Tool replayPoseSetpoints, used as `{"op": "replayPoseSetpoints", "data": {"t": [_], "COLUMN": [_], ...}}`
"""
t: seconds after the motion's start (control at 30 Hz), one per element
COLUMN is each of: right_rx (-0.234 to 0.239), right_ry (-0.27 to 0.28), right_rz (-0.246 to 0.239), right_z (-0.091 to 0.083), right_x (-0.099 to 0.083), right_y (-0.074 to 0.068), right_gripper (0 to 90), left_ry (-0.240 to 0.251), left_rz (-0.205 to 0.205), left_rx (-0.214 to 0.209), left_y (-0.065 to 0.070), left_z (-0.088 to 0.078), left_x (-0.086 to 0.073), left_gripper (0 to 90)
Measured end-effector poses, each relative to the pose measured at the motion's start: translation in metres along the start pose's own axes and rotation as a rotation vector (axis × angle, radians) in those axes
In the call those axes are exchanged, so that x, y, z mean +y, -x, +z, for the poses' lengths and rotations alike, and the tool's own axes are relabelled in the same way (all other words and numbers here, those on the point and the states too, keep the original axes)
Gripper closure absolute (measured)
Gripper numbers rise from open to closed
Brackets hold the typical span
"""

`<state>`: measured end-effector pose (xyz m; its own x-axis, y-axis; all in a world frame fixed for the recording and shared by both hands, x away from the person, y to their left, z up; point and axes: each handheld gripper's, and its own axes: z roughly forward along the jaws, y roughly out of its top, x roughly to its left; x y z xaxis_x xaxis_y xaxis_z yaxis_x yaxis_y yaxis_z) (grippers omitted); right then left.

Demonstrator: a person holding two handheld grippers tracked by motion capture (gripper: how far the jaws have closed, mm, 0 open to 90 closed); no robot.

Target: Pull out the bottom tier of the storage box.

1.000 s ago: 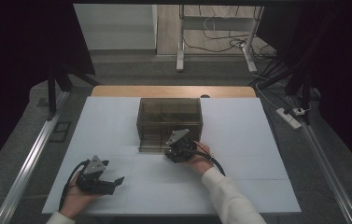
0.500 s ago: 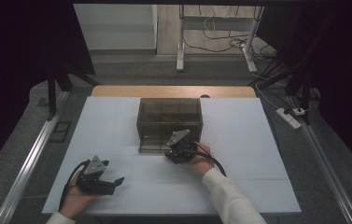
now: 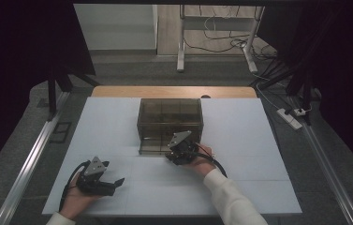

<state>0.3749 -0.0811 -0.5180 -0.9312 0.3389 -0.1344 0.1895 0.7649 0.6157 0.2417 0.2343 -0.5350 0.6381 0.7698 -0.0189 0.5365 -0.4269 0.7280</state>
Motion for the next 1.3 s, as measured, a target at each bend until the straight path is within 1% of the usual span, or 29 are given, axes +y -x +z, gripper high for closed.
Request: {"op": "replayPoseSetpoints", "data": {"t": [0.17, 0.33, 0.37, 0.6, 1.0, 1.3], "right_rx": [0.01, 0.017, 0.024, 0.031, 0.05, 0.06], "right_ry": [-0.005, 0.003, 0.006, 0.006, -0.003, -0.003], "right_rz": [-0.002, 0.0, 0.002, 0.001, -0.017, -0.017], "right_z": [-0.001, -0.004, -0.004, -0.006, -0.01, -0.011], "right_x": [0.0, -0.001, -0.002, -0.003, -0.004, -0.005], "right_y": [-0.001, 0.0, 0.0, -0.002, -0.006, -0.008], "right_gripper": [62.0, 65.3, 65.5, 66.1, 66.8, 67.2], "left_ry": [-0.001, -0.003, -0.003, -0.007, -0.01, -0.01], "left_rz": [0.001, 0.002, 0.002, 0.005, 0.009, 0.01], "left_rx": [0.0, 0.0, 0.0, 0.0, 0.0, 0.001], "left_y": [0.0, 0.0, 0.0, 0.0, 0.0, 0.0], "left_z": [0.0, 0.0, 0.0, 0.0, 0.001, 0.001], "left_x": [0.0, 0.0, 0.0, 0.0, 0.0, 0.0], "left_gripper": [10.6, 10.6, 10.6, 10.7, 10.7, 10.7]}}
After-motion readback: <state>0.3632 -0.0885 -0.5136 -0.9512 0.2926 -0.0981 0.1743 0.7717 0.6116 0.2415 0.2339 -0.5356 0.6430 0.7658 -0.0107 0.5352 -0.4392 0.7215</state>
